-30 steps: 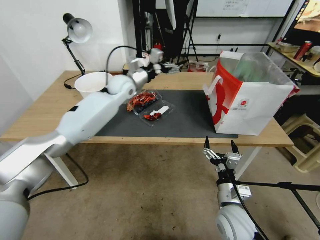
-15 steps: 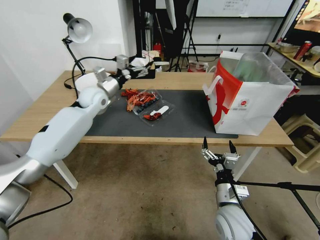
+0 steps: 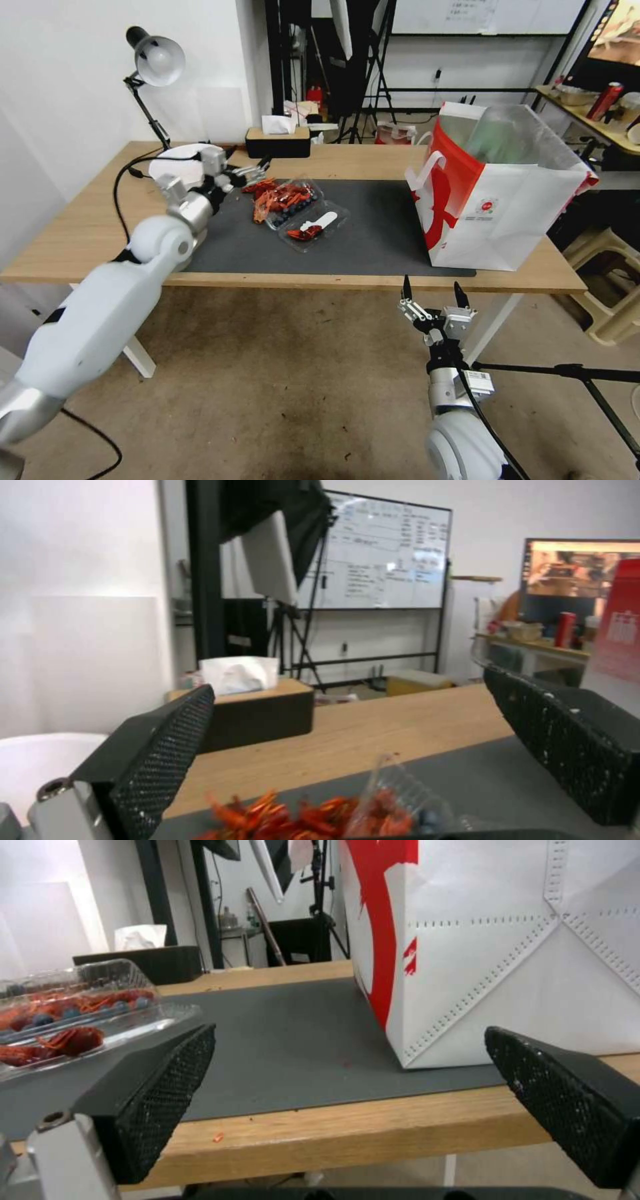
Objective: Pick up the trash from the table and place it into the takeout bag.
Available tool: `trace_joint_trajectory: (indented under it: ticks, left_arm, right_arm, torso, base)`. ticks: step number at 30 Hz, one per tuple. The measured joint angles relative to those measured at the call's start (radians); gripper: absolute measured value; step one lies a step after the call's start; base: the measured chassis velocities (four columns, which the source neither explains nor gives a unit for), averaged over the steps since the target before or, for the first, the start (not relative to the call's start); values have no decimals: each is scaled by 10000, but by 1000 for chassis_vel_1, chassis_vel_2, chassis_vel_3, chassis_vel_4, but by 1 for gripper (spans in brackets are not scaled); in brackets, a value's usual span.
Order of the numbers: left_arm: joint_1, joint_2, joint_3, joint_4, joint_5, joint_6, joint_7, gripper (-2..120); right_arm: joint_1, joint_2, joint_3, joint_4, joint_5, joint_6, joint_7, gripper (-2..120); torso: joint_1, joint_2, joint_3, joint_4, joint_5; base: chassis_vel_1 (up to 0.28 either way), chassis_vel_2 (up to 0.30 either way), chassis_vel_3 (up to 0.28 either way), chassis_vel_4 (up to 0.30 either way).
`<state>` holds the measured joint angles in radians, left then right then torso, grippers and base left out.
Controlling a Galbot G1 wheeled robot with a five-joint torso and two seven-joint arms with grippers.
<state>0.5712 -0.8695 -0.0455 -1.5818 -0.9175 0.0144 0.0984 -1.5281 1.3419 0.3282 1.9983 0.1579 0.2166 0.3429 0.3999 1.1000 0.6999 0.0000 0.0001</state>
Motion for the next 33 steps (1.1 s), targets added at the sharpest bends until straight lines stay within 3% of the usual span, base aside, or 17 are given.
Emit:
trace_joint_trajectory:
  ticks: [4, 6, 13, 33]
  left_arm:
    - [1073, 123, -814, -511, 242, -38, -271, 100]
    - [2129, 154, -1597, -1092, 549, -107, -589, 100]
    - [3452, -63, -2665, -1789, 998, -130, -773, 100]
    - [6682, -944, -4733, -2733, 2358, -759, -935, 100]
  right_arm:
    - [-5, -2, -23, 0, -11, 2, -6, 100]
    - [-19, 7, -50, 0, -37, 11, -9, 100]
    - [-27, 7, -57, -11, -58, 29, -15, 100]
    - [29, -76, -153, -129, -66, 67, -25, 100]
  torso:
    - [0, 0, 0, 0, -1]
    - [0, 1, 0, -1, 1]
    - [0, 0, 1, 1, -2]
    - [0, -1, 1, 0, -1]
  base:
    - [0, 0, 0, 0]
    - [0, 0, 0, 0]
    - [0, 0, 0, 0]
    - [0, 0, 0, 0]
